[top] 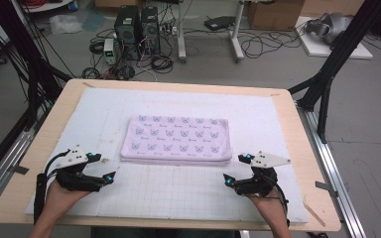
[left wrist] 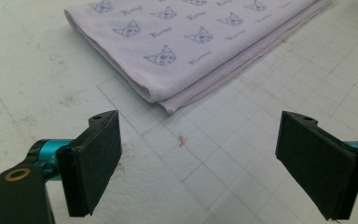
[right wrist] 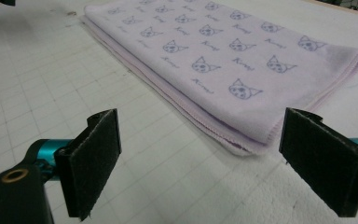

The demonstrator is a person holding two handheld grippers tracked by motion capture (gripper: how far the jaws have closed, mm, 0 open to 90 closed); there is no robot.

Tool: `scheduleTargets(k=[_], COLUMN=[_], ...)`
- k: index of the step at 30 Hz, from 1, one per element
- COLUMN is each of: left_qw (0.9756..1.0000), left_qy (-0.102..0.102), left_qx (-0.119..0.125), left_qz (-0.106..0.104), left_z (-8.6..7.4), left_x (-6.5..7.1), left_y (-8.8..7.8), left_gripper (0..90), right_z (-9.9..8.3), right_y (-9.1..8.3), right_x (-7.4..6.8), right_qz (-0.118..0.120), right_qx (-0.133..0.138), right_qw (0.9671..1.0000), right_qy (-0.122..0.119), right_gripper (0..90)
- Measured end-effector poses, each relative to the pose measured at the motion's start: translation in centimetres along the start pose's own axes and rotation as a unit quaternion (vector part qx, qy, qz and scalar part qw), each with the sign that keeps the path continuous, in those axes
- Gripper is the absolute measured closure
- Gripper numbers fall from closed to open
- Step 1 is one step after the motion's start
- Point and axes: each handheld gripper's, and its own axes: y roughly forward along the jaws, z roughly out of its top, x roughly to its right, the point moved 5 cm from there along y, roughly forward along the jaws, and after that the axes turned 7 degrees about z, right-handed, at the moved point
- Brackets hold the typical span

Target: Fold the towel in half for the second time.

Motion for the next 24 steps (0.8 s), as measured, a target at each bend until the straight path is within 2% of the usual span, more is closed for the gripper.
scheduleTargets(k=[13, 24], left_qw=[0.9999, 1.0000], left_qy=[-0.002, -0.003], left_qx=[0.011, 0.007], left_qz=[0.005, 0.004], left_z=[-0.4, -0.7], left_x=[0.1, 0.1], left_y=[-1.2, -1.1], left_gripper=[12.9, 12.9], right_z=[-0.6, -1.3], right_y=[-1.4, -2.1], right_x=[-0.9, -1.6], right_qz=[-0.009, -0.006], right_qx=[0.009, 0.007], right_qw=[0.9999, 0.9999], right_qy=[-0.008, -0.011], right_gripper=[11.9, 11.9])
